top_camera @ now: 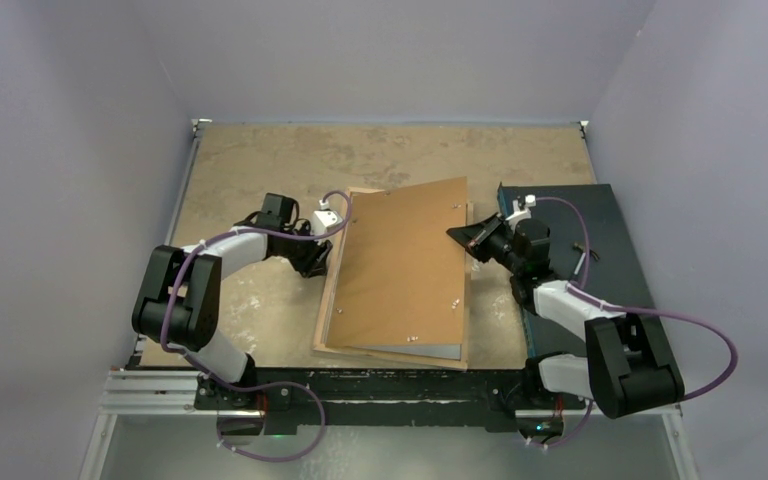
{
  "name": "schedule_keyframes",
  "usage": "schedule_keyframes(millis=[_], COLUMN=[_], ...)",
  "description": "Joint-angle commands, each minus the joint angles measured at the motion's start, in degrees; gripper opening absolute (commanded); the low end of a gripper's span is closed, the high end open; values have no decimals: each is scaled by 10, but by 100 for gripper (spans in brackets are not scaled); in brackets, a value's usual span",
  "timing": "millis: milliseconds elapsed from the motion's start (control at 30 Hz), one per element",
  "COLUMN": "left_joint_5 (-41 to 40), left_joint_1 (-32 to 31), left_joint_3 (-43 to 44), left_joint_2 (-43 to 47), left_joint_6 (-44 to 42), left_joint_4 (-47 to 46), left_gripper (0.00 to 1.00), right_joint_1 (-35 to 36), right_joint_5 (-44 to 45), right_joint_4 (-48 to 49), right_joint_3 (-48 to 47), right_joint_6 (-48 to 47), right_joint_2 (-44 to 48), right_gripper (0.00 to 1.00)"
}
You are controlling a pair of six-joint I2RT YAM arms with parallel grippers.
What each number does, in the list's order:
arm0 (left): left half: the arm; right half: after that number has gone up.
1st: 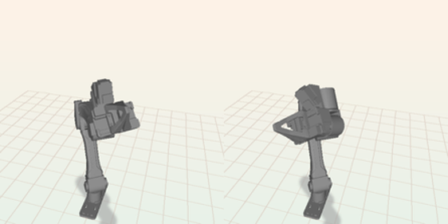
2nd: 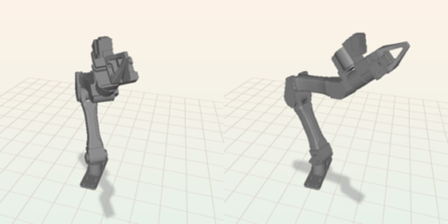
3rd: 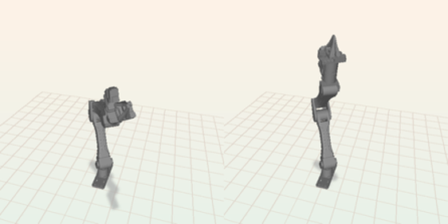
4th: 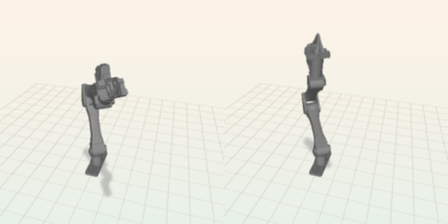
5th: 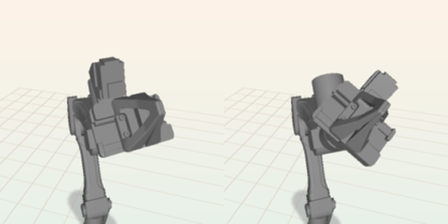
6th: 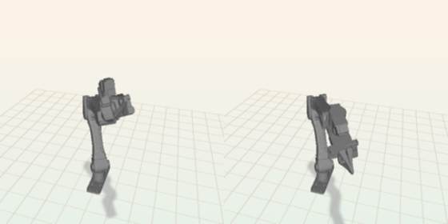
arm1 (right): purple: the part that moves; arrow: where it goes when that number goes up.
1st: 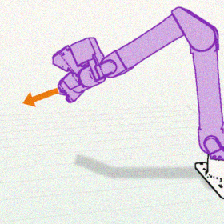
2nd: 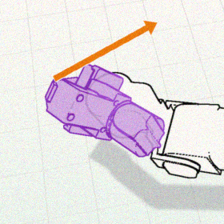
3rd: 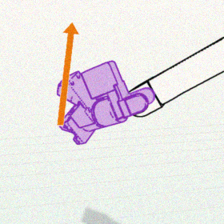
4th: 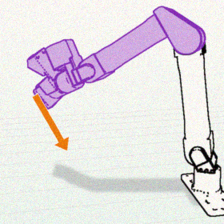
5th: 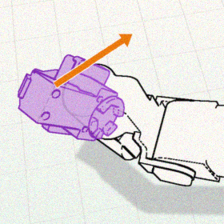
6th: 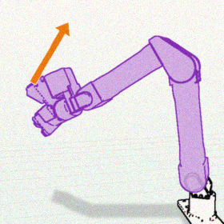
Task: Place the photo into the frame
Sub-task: Turn over the photo frame item on the photo frame.
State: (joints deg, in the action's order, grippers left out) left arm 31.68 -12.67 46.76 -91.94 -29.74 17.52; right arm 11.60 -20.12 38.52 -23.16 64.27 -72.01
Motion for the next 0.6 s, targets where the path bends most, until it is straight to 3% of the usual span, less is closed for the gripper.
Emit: schedule_keyframes(millis=[0,567], left_joint_5=[9,25], left_joint_1=[-7,-11], left_joint_3=[-5,-6], left_joint_2=[1,-6], left_joint_6=[-16,-22], left_joint_4=[5,9], left_gripper=[42,37], right_joint_1=[-3,-3], right_joint_5=[39,44], right_joint_4=[61,105], right_joint_3=[-3,11], right_joint_6=[-9,6], right_joint_2=[-5,-29], right_gripper=[0,0])
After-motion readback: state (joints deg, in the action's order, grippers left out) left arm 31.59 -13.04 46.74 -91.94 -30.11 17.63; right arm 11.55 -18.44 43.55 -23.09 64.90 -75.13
